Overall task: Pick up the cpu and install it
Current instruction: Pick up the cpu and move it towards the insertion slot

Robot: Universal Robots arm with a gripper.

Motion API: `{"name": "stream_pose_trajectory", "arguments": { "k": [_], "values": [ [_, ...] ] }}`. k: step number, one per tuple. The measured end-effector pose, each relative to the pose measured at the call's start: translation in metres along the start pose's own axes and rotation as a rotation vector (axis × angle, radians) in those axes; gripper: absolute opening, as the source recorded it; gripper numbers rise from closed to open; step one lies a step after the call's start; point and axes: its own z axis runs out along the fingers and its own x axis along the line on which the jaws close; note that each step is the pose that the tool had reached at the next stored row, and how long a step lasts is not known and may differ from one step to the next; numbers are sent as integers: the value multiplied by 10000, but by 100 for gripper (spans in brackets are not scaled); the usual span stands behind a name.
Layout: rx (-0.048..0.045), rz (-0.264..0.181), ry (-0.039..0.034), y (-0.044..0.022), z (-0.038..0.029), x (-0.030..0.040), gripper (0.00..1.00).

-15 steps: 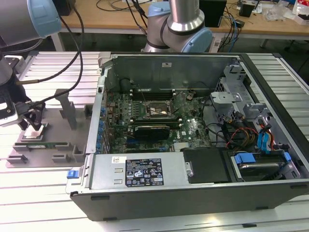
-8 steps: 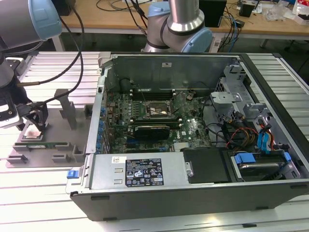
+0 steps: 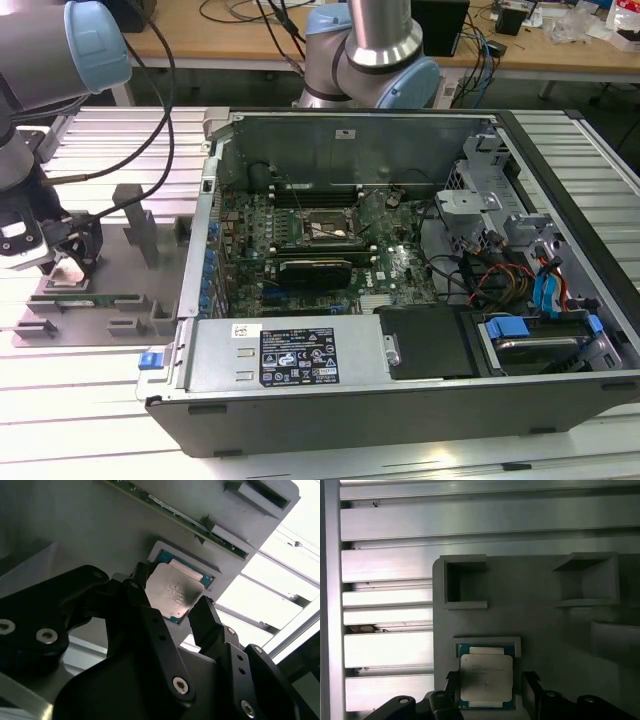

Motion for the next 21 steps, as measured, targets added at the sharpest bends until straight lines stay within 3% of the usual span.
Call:
{"name": "stream_pose_trajectory", "arguments": {
  "k": [7, 21],
  "values": [
    [0, -75, 3, 59, 54, 23, 60],
    [0, -79, 1, 58, 111, 48, 60]
  ]
}}
